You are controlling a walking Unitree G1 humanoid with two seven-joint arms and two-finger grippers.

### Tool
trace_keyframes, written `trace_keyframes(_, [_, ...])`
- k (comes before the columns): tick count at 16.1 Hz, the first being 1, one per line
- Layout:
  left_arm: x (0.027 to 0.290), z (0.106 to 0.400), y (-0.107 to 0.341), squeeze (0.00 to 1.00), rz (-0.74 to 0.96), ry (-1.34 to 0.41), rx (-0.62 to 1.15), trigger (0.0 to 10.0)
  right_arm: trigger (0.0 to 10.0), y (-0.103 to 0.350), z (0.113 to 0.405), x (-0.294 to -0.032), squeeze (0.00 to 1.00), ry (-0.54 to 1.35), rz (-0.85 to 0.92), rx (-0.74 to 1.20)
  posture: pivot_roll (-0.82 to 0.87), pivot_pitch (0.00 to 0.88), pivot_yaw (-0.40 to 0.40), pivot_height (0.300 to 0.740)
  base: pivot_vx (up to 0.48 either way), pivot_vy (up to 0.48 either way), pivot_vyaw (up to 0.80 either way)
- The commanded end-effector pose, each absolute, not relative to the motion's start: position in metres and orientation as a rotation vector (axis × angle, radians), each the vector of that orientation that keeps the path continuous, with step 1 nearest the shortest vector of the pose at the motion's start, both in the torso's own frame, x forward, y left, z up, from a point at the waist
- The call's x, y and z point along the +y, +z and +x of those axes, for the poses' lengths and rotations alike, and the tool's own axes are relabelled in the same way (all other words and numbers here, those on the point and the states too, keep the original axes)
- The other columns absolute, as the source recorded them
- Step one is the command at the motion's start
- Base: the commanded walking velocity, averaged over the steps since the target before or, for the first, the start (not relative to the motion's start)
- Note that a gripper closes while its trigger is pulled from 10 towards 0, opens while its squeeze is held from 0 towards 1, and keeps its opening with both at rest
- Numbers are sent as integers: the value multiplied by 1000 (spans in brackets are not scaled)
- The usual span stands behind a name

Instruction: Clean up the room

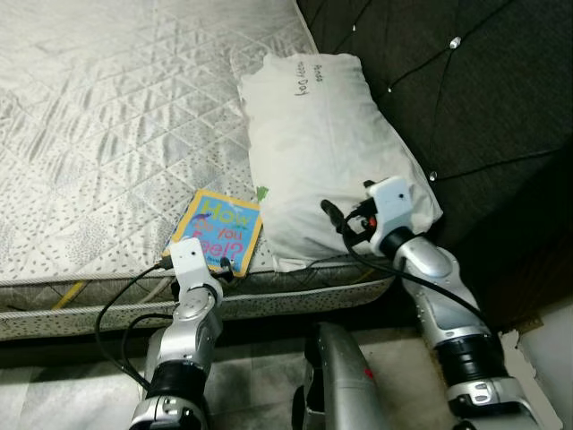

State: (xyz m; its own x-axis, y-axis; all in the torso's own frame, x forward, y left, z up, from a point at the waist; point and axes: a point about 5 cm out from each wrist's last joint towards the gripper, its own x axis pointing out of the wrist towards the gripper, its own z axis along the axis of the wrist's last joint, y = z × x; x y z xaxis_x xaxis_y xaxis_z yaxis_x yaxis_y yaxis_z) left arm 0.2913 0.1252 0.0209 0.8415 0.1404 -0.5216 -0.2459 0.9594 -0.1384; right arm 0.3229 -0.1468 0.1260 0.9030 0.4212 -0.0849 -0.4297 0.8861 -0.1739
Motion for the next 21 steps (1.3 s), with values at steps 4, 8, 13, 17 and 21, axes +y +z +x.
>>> trace_keyframes(4, [119, 299, 15, 0, -188, 156, 575, 10000, 10000, 128, 319, -153, 0, 433, -196, 48, -195, 96, -133, 571, 0, 0, 266])
trace_keyframes(8, [126, 307, 12, 0, -173, 159, 588, 10000, 10000, 129, 317, -156, 0, 423, -200, 48, -213, 97, -131, 571, 0, 0, 0])
trace_keyframes(13, [131, 315, 12, 0, -170, 140, 608, 10000, 10000, 131, 316, -157, 0, 412, -203, 45, -220, 95, -127, 571, 0, 0, 0])
trace_keyframes(17, [134, 321, 16, 0, -174, 130, 604, 10000, 10000, 131, 314, -157, 0, 411, -204, 44, -228, 93, -123, 571, 0, 0, 0])
trace_keyframes(21, [126, 329, 24, 0, -155, 79, 599, 10000, 10000, 133, 315, -158, 0, 408, -206, 39, -233, 87, -120, 571, 0, 0, 0])
